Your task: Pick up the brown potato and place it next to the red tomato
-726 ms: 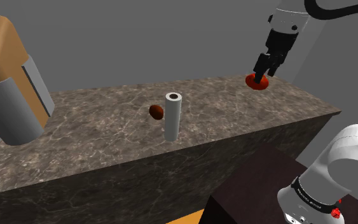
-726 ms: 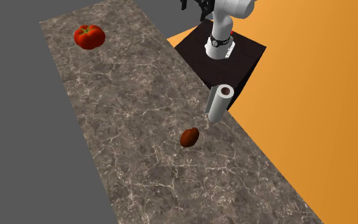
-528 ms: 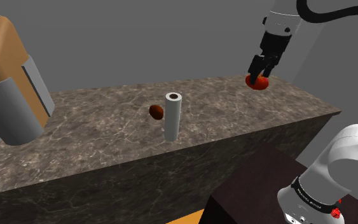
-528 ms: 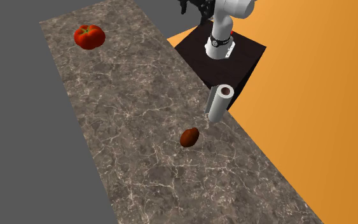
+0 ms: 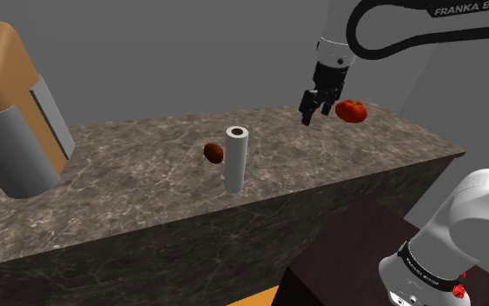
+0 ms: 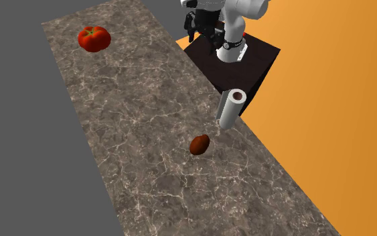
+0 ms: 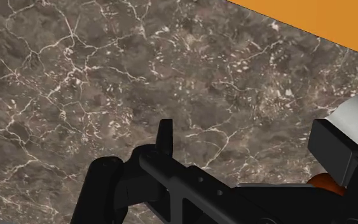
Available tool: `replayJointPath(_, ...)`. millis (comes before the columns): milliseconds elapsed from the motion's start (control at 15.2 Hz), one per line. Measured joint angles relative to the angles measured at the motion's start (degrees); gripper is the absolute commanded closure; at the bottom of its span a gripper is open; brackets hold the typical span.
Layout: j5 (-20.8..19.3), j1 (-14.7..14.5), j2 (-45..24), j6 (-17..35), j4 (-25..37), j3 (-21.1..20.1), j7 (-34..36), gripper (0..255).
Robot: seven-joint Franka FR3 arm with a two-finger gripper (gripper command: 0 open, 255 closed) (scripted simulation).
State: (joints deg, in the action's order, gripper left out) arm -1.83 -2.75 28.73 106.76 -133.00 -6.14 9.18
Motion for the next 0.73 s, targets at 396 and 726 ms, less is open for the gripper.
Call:
replayJointPath(396, -0.74, -0.72, -11.30, 7.34, 4.52, -2.86, 2.89, 0)
replayJointPath(726, -2.81, -1.46, -22.17, 11.87, 11.14, -5.24, 6.14, 0)
